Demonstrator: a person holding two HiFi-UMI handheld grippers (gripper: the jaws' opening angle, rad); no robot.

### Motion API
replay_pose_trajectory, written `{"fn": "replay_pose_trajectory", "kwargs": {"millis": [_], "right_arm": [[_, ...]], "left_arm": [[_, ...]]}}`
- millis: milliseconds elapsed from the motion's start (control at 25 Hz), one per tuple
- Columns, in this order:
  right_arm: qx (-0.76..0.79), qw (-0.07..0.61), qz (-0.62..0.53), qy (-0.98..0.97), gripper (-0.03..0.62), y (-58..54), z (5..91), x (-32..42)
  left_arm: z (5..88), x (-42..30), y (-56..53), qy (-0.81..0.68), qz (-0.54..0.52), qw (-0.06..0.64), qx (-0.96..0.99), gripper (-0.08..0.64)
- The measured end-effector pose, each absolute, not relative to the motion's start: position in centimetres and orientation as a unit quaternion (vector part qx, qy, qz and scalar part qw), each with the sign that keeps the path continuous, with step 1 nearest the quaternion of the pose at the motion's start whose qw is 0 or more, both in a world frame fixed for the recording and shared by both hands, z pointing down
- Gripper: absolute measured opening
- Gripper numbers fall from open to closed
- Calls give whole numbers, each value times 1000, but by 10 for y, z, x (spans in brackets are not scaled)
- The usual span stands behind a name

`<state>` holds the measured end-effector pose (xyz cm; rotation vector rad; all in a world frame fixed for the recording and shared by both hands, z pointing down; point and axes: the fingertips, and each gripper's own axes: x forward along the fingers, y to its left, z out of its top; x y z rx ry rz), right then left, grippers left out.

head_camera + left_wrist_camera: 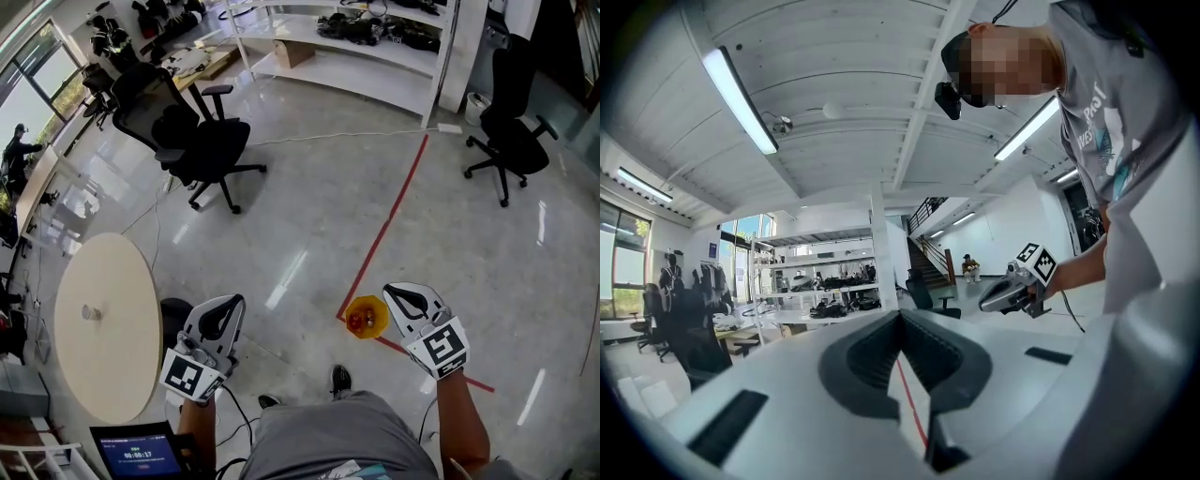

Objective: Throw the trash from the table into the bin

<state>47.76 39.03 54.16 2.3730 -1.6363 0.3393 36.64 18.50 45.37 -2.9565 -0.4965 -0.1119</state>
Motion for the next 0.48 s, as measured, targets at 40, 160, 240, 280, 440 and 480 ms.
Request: {"fn": "replay_pose_trajectory", "kwargs": {"millis": [40, 160, 240, 280, 440, 480], "right_arm": [[810, 120, 116, -562, 8, 387, 542, 478], [806, 122, 113, -568, 8, 379, 543, 478], [804, 124, 116, -570, 8, 378, 538, 470], [801, 125, 116, -573, 8, 377, 534, 464], [783, 133, 117, -596, 8, 361, 532, 452], [780, 136, 118, -600, 8, 356, 535, 453]], "left_arm": [[455, 365, 183, -162, -37, 71, -984, 43], [457, 359, 179, -152, -37, 72, -985, 43], [450, 347, 178, -146, -35, 72, -986, 43], [445, 338, 178, -140, -35, 72, -987, 43], [435, 314, 167, -115, -18, 83, -990, 43], [437, 313, 163, -111, -13, 85, -990, 43]]}}
